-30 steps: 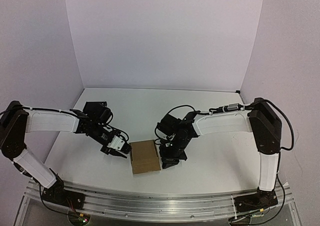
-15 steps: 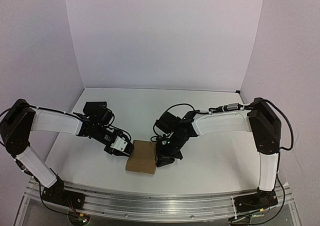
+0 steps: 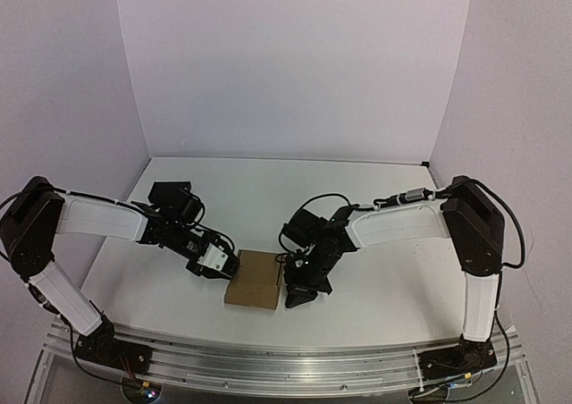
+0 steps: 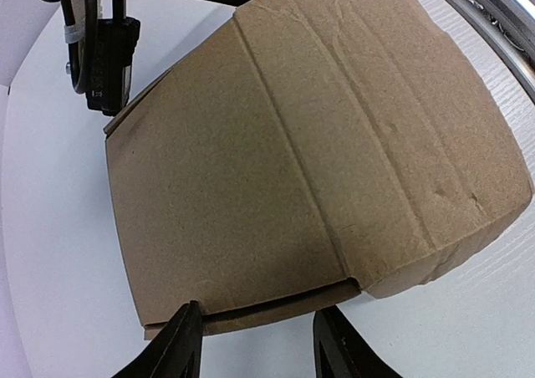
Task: Fold the paper box
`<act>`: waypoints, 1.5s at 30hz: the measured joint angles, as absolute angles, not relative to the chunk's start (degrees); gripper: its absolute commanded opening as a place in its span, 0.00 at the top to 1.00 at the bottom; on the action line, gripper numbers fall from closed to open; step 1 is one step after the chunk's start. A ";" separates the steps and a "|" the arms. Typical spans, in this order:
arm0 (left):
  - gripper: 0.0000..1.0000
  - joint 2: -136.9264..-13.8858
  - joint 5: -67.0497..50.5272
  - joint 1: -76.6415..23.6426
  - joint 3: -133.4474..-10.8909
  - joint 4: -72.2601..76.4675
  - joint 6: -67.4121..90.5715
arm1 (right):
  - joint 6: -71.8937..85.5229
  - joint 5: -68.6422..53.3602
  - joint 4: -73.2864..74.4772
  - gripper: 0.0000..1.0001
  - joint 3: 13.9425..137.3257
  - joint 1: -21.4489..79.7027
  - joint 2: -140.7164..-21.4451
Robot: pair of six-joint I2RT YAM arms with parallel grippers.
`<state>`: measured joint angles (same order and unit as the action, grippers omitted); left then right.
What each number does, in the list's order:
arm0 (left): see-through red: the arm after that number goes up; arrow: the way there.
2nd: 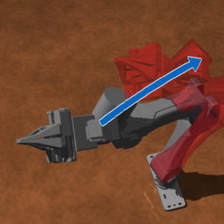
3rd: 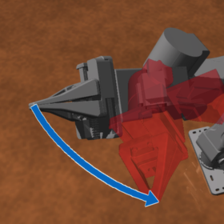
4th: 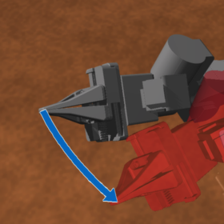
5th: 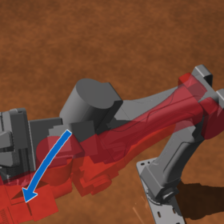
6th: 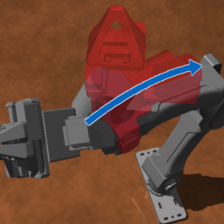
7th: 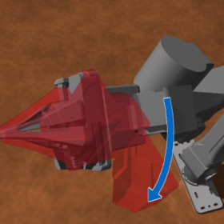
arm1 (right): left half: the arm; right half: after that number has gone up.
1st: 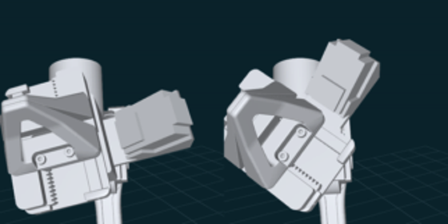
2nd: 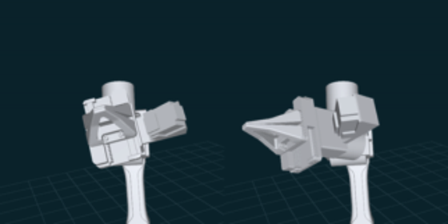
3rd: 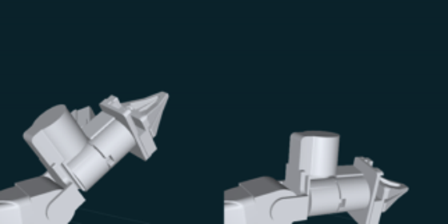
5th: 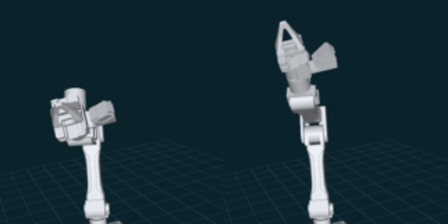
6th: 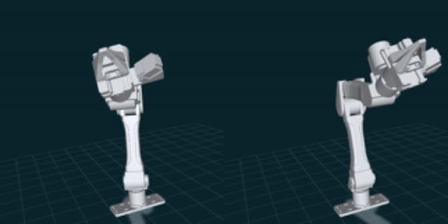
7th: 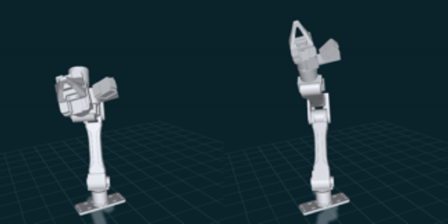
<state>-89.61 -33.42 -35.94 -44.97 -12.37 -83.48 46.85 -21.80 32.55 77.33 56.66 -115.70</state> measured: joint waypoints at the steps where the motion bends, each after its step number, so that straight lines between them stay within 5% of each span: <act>1: 0.53 -89.70 -33.53 -35.94 -44.97 -12.33 -83.66 | 46.95 -22.02 32.30 1.00 77.37 56.66 -115.70; 31: 0.52 -89.82 -34.96 -35.29 -44.99 -13.67 -83.99 | 51.51 -23.03 25.48 1.00 77.51 56.53 -116.64; 45: 0.41 -86.54 -36.79 -31.74 -46.17 -23.99 -84.27 | 50.89 -19.16 23.85 1.00 73.78 56.55 -114.32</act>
